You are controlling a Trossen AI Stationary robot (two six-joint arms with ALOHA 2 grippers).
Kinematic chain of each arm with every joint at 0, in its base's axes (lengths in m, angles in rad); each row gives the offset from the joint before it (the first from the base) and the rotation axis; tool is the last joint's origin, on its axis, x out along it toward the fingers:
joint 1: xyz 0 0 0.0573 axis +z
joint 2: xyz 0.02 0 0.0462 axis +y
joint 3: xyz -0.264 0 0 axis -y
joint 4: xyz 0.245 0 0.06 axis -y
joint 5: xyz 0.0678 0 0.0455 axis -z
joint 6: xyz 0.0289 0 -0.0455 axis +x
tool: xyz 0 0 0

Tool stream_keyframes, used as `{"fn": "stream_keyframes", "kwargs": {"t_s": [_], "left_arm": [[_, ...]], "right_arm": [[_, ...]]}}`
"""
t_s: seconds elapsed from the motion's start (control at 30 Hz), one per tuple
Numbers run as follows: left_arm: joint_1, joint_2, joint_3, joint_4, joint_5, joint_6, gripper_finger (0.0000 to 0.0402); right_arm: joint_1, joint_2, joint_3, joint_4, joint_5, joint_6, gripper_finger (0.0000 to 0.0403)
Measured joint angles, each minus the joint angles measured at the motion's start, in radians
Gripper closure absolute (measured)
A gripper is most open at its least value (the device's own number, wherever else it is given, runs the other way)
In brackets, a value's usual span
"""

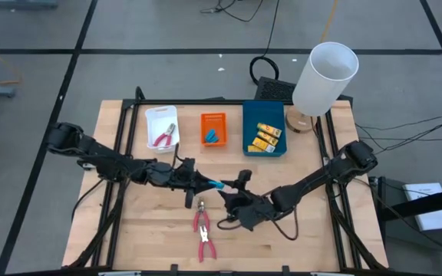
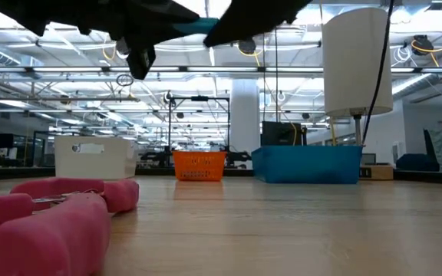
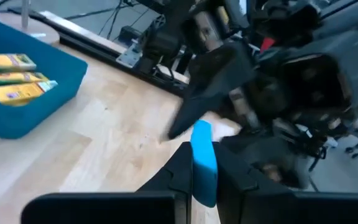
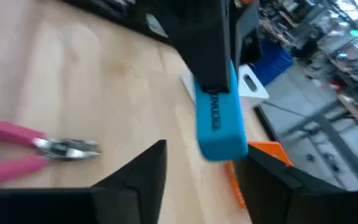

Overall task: Pick & Place School Supplies
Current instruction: Put the eraser into the orange bin

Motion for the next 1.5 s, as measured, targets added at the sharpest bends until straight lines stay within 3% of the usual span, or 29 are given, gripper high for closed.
{"fn": "stream_keyframes", "kwargs": {"t_s": [0.13,0.3,0.67,0.9,1.03,1.3,1.5], "left_arm": [[0.008,-0.044,0.0,-0.029,-0.03,0.045,0.0367],[0.046,-0.063,0.0,-0.049,-0.06,0.074,0.0366],[0.22,-0.062,0.0,-0.124,-0.061,0.112,0.0367],[0.422,-0.004,0.008,-0.163,-0.017,0.111,0.0367],[0.512,0.084,0.055,-0.191,0.035,0.108,0.0367],[0.611,0.303,0.176,-0.251,0.014,0.086,0.0366],[0.649,0.363,0.201,-0.249,0.01,0.041,0.033]], "right_arm": [[0.03,-0.057,-0.027,-0.041,-0.071,0.077,0.0209],[0.059,-0.191,-0.187,0.05,-0.109,0.132,0.0207],[0.077,-0.498,-0.759,0.811,-0.442,0.134,0.0234],[0.069,-0.616,-0.998,1.096,-0.439,0.15,0.0239],[0.069,-0.655,-1.052,1.159,-0.439,0.129,0.0239],[0.068,-0.669,-1.056,1.152,-0.434,0.092,0.024],[0.068,-0.669,-1.056,1.136,-0.435,0.121,0.0243]]}}
